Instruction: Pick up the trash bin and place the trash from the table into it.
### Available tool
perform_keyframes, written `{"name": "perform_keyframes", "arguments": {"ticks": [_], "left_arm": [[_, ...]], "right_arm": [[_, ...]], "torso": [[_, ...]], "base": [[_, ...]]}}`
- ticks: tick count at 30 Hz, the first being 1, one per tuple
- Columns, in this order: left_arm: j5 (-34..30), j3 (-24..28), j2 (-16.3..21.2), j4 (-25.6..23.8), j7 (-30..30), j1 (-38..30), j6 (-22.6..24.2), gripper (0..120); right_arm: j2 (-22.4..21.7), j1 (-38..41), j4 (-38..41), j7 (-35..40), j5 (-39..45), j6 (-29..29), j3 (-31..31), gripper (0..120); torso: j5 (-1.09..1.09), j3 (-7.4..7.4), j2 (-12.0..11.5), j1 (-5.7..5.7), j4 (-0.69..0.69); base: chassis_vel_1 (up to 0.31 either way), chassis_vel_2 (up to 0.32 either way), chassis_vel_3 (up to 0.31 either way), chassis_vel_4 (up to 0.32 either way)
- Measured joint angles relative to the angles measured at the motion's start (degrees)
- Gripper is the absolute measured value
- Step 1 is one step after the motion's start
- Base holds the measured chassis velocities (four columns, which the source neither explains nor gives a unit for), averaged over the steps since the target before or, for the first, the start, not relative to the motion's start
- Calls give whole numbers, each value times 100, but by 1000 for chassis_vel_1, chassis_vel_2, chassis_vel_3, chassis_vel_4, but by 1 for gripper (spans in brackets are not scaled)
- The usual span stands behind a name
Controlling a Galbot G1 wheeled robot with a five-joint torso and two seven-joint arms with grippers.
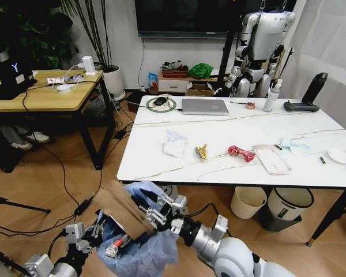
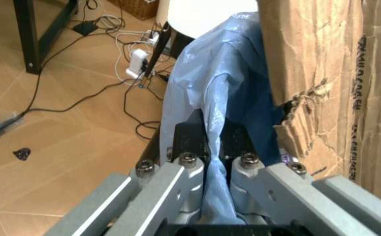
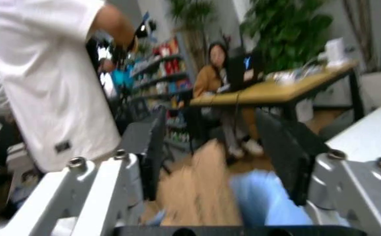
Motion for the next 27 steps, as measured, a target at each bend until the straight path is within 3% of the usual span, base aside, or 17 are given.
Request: {"name": "perform_keyframes", "arguments": {"ticks": [4, 9, 13, 20, 24, 27], "left_arm": [[-1, 14, -19, 27, -1, -2, 1, 0], [80, 54, -120, 5, 4, 39, 1, 0], [126, 59, -183, -11, 7, 95, 0, 0], [193, 45, -221, 32, 18, 116, -9, 0], [227, 47, -265, -1, 27, 144, -13, 0], [235, 45, -273, -9, 29, 151, -16, 0]], "right_arm": [[309, 257, 41, 357, 325, -229, 515, 67], [819, 750, -563, 1665, 431, -1600, 1170, 87], [1052, 916, -1187, 2326, -78, -1734, 1233, 98], [1500, 1360, -2004, 2847, -798, -2034, 1030, 100], [1841, 1787, -2397, 2656, -888, -2591, 1051, 100], [1928, 1918, -2518, 2605, -888, -2693, 1051, 100]], "torso": [[0, 0, 0, 0, 1], [1, 0, 0, 0, 3], [1, 1, 0, 0, 2], [0, 1, 0, 0, 0], [-1, 1, 0, 0, 3], [0, 1, 0, 0, 2]], "base": [[0, 0, 0, 0], [0, 0, 0, 0], [0, 0, 0, 0], [0, 0, 0, 0], [0, 0, 0, 0], [0, 0, 0, 0]]}}
